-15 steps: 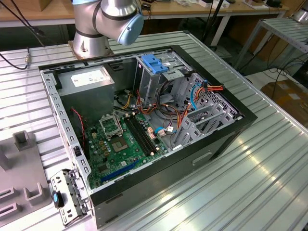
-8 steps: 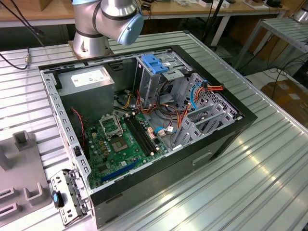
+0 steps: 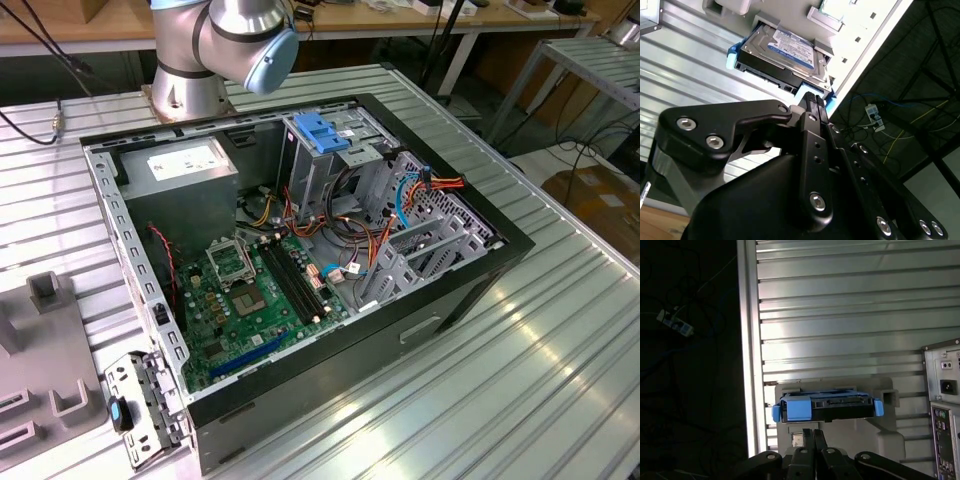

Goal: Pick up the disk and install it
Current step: 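Pick up the disk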

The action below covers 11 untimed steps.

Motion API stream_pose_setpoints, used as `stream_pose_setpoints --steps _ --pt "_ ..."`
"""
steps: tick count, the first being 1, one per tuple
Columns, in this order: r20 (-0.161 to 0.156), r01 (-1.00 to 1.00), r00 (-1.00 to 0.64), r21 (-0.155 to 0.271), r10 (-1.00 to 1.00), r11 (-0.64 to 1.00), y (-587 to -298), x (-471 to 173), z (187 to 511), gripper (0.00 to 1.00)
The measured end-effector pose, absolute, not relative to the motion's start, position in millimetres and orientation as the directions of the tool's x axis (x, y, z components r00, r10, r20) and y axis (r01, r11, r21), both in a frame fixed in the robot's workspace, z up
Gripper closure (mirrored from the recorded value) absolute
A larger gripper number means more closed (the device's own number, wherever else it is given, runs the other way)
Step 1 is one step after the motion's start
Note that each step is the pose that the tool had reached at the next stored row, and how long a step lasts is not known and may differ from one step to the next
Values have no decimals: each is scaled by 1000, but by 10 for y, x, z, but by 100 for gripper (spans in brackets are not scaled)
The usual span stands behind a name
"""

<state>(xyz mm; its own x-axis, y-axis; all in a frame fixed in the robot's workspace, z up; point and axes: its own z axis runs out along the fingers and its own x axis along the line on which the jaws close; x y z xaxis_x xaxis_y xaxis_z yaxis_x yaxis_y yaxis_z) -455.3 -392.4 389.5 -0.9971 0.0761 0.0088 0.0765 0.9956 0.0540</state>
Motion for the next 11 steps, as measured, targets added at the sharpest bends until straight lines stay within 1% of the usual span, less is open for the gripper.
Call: stream_pose_setpoints --steps 4,11 --pt "9 67 -998 54 67 996 -3923 -4553 3895 85" --pt "9 -34 -999 54 -35 998 -3923 -4553 3895 85"
